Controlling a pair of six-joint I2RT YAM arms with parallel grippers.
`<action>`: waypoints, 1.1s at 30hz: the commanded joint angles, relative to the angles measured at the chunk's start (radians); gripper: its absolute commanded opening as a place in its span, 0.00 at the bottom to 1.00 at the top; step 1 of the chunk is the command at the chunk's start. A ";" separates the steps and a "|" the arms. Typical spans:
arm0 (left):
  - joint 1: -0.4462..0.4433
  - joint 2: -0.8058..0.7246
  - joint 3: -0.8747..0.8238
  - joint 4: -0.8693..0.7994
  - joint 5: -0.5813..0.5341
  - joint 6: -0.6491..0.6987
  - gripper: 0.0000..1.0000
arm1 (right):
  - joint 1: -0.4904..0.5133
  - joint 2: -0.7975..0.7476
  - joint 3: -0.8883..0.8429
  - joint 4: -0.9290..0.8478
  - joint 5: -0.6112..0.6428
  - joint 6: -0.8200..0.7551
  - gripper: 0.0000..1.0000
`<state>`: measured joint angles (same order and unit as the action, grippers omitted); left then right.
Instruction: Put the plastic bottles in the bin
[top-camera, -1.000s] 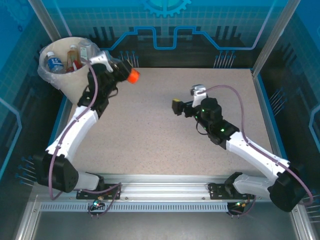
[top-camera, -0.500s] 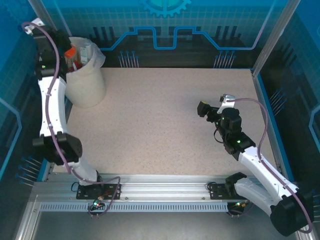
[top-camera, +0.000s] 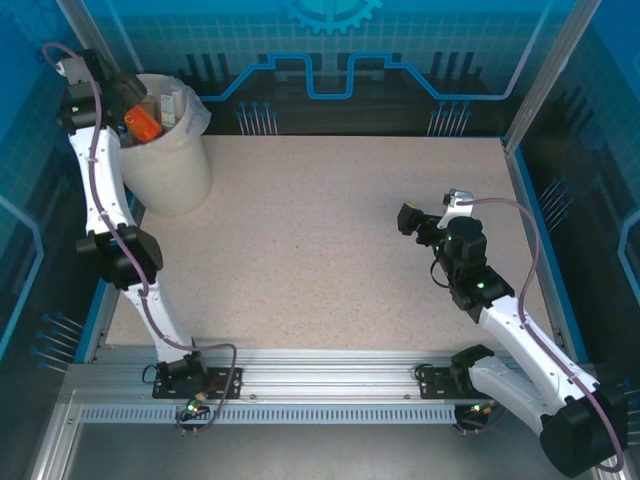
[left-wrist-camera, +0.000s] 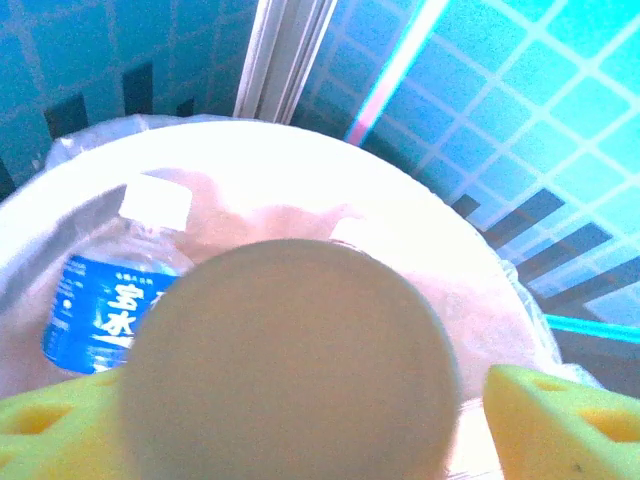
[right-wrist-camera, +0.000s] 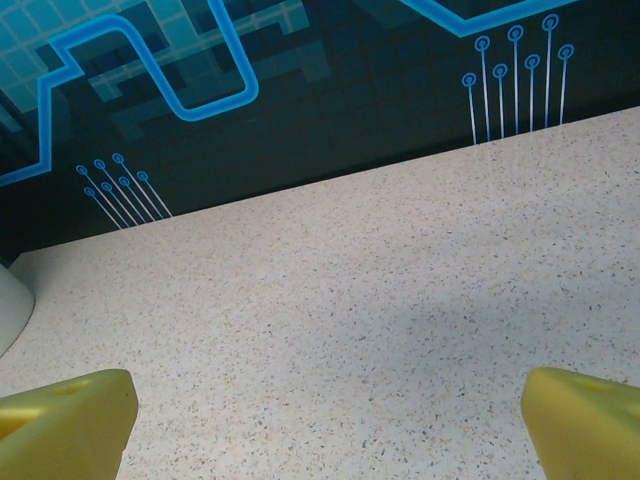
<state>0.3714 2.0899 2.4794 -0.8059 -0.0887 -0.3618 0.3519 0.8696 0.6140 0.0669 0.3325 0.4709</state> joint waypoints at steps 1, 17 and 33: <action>0.009 0.001 0.064 -0.073 0.050 -0.013 0.94 | -0.016 -0.004 -0.001 -0.006 -0.005 -0.003 1.00; -0.138 -0.672 -0.821 0.475 0.048 0.014 0.99 | -0.150 0.163 -0.033 -0.004 0.185 0.016 1.00; -0.348 -1.013 -1.837 1.020 -0.178 0.010 0.99 | -0.223 0.510 0.043 0.285 -0.010 -0.364 1.00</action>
<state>0.0288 1.0599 0.7116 0.0582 -0.1852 -0.3607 0.1535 1.3563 0.6109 0.2512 0.3901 0.2115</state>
